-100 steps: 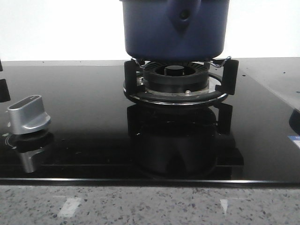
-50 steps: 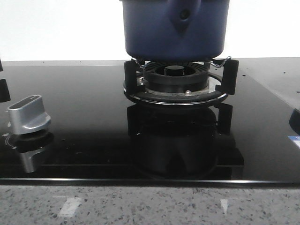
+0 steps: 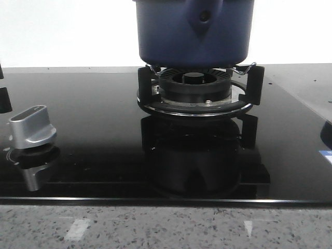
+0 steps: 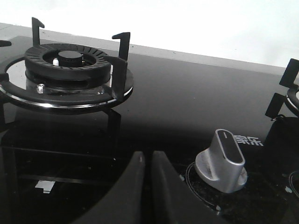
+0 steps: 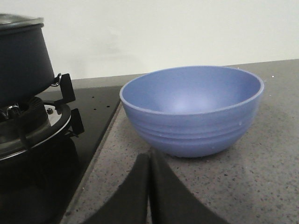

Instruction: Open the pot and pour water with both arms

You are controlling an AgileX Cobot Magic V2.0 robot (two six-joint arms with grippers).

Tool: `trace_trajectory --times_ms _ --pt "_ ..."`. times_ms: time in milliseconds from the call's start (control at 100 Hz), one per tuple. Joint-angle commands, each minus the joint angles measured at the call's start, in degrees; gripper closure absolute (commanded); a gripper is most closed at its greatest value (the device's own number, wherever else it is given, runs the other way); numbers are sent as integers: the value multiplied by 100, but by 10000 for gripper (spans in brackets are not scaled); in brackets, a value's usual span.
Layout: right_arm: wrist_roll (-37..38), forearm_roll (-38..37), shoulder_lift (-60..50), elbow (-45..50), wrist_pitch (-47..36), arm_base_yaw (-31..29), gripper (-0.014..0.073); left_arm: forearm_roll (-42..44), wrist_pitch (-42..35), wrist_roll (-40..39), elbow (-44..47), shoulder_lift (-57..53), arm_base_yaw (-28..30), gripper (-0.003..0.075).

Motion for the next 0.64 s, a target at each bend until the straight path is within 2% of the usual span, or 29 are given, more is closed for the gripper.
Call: trace_trajectory --times_ms 0,630 --pt "8 -108 -131 145 -313 -52 642 -65 -406 -56 184 -162 -52 741" --pt "8 -108 -131 145 -341 -52 642 -65 -406 -56 184 -162 -52 741"
